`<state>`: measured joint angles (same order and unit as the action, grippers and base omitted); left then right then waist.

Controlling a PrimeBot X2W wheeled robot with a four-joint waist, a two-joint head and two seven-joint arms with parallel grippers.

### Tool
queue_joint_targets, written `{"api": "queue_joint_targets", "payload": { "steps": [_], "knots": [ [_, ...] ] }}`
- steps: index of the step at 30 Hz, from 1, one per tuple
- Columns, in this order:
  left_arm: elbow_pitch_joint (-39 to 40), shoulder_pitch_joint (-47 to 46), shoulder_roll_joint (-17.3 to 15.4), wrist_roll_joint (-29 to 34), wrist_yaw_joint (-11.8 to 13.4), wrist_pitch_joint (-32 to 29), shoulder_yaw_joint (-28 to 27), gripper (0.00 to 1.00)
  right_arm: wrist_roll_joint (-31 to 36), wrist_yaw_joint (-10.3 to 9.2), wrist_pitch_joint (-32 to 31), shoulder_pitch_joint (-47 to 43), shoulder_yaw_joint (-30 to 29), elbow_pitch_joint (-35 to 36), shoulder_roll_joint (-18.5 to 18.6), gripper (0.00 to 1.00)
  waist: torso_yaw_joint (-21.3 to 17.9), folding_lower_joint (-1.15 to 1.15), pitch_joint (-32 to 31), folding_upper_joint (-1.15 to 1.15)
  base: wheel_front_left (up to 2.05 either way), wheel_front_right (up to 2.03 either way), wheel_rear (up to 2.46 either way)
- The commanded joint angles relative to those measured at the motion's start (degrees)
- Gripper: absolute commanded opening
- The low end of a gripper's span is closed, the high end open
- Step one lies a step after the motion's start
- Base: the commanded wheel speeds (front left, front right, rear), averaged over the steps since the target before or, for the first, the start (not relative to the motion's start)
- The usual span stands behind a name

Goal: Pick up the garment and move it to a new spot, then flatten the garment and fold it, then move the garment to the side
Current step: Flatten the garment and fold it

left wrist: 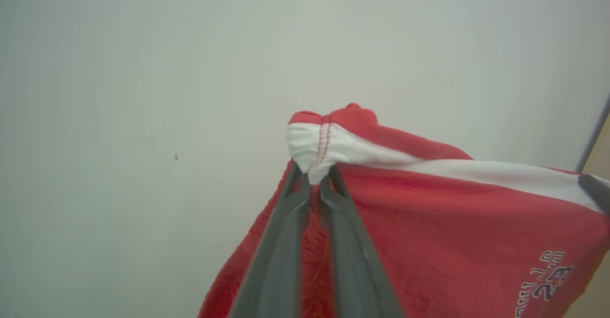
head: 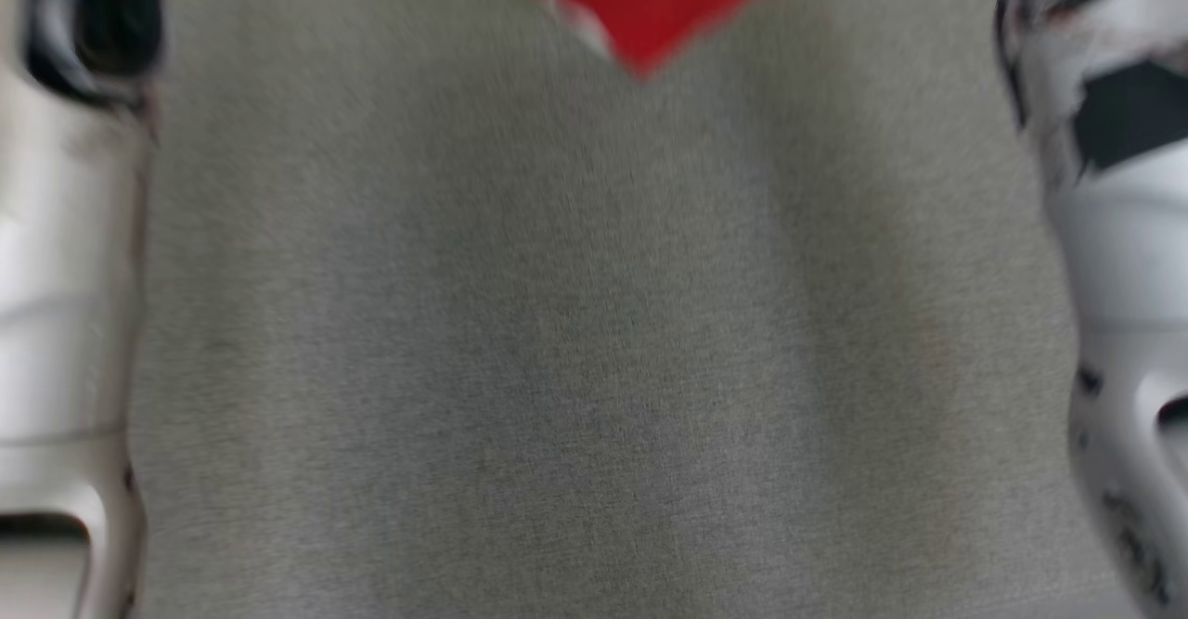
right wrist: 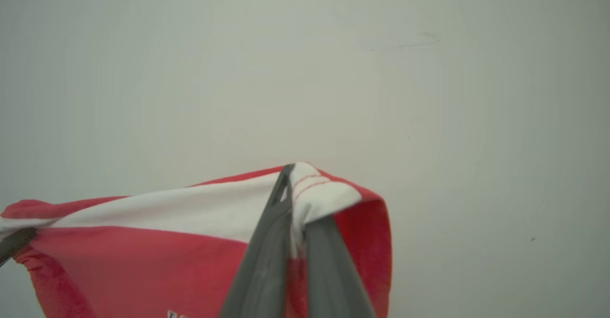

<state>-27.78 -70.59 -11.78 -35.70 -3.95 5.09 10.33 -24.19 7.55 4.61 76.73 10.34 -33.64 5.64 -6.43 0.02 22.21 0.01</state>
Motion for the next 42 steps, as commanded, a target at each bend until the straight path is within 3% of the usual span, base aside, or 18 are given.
{"api": "queue_joint_targets", "payload": {
  "steps": [1,4,7,10,17,22,28,29,34,42],
  "knots": [
    [-0.4,-2.3,-0.3,-0.5,0.2,1.3,-0.9,0.0,1.3,-0.13,2.6,2.7,-0.3,-1.1,-0.1,0.0,-3.1,-0.02,11.6,-0.01,0.0,0.0,0.0],
    [-0.3,-7.8,0.5,-2.1,0.0,5.3,-3.6,0.0,5.0,-0.14,8.5,9.5,-1.6,-2.9,0.1,0.0,-2.8,-0.02,13.8,-0.01,0.0,0.0,0.0],
    [-0.2,-10.7,0.5,-1.7,-1.1,8.0,-4.1,0.0,8.4,-0.15,10.4,13.5,-2.2,-3.1,0.7,0.0,-2.1,-0.02,15.0,-0.01,0.0,0.0,0.0],
    [0.2,-9.9,1.3,-3.3,-2.0,9.8,-6.7,0.0,10.9,-0.15,10.6,11.2,-1.7,1.1,0.4,0.0,-1.5,-0.02,15.7,-0.01,0.0,0.0,0.0],
    [-0.1,4.8,3.3,-1.7,-3.5,10.2,-4.5,0.0,7.7,-0.14,10.6,-1.5,9.3,-2.5,2.9,0.0,-0.5,-0.02,11.5,-0.01,0.0,0.0,0.0],
    [3.5,21.8,4.7,-4.2,-3.5,10.0,-1.0,0.0,-1.3,-0.14,10.4,-12.8,21.1,2.1,9.7,0.0,0.1,-0.02,4.7,-0.01,0.0,0.0,0.0],
    [6.4,39.7,4.7,-5.3,-3.4,10.0,2.7,0.0,-14.1,-0.14,2.8,-25.5,29.6,11.7,22.2,0.0,0.7,-0.02,-4.2,-0.01,0.0,0.0,0.0],
    [6.4,39.7,4.7,-5.3,-3.4,10.0,2.7,0.0,-14.1,-0.14,2.8,-25.5,29.6,11.7,22.2,0.0,0.7,-0.02,-4.2,-0.01,0.0,0.0,0.0],
    [6.5,49.0,3.2,-4.1,-3.4,10.0,6.2,0.0,-20.1,-0.14,-6.2,-35.1,30.2,18.4,30.2,0.0,0.9,-0.02,-9.7,-0.01,0.0,0.0,0.0],
    [7.2,61.3,1.9,-3.1,-3.0,10.1,8.8,0.0,-25.2,-0.15,-18.0,-51.0,28.3,24.5,35.0,0.0,1.0,-0.02,-16.5,-0.01,0.0,0.0,0.0]
  ]
}}
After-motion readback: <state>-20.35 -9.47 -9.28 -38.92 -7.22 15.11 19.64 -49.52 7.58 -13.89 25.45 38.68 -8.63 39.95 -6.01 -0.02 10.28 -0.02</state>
